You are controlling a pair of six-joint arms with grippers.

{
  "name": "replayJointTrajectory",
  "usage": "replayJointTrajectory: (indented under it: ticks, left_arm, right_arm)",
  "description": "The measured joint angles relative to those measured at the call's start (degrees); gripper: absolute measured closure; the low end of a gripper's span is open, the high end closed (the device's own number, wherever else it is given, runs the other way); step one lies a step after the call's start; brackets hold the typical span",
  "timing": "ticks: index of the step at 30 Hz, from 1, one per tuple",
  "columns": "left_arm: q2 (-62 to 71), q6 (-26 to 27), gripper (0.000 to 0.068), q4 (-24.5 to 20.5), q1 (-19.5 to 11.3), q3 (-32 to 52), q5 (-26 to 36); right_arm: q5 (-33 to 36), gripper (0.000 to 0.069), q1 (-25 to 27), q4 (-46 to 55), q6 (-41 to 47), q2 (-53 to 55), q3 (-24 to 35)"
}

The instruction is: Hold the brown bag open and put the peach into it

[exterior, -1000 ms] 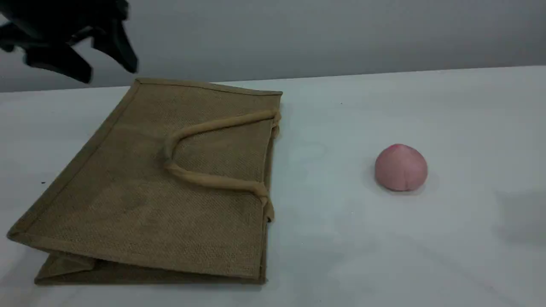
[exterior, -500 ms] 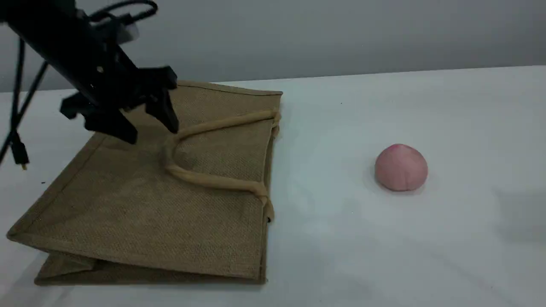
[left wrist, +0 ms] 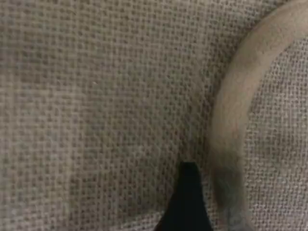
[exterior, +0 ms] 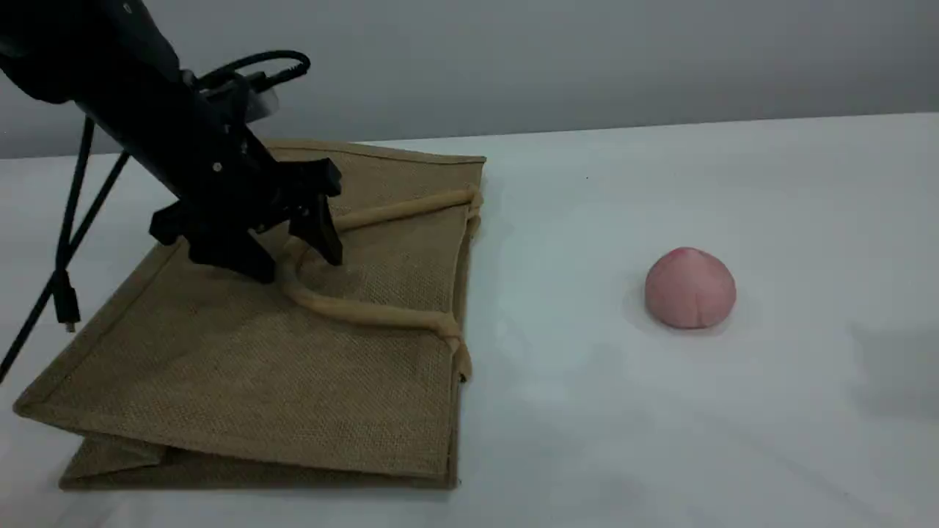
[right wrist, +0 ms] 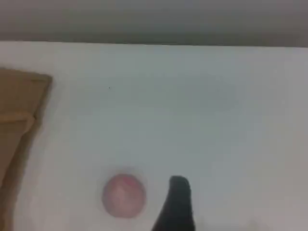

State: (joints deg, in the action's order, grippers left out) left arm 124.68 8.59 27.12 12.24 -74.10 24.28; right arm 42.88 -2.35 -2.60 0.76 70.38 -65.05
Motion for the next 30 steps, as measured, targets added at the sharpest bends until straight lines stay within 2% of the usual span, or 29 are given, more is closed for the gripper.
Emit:
replayJointTrajectory:
  ticks: [10,13,16,24,27,30]
  left_arm:
    - [0.0,0.0,0.0134,0.0,0.0,0.0,0.0]
    - [0.0,0.0,0.0158,0.0,0.0,0.1,-0.1]
    - [0.0,0.0,0.0226,0.0,0.0,0.1,0.0]
    - [0.0,-0.1,0.0507,0.0,0.0,0.1,-0.5]
    - [0.0,-0.1,0.0561,0.0,0.0,0.1,-0.5]
    - [0.0,1.7,0.0575,0.1,0.0,0.1,-0.5]
  right_arm:
    - [0.1,0.0129,0.0,0.0,-0.1,0.0,0.0]
    - [0.2,0.0129,0.0,0.0,-0.1,0.0,0.0]
    - [0.3,0.0129,0.0,0.0,-0.1,0.0,0.0]
    - [0.6,0.0129,0.0,0.0,0.0,0.0,0.0]
    - [0.7,0.0129,0.0,0.0,0.0,0.0,0.0]
    - [0.7,0.0129,0.0,0.0,0.0,0.0,0.0]
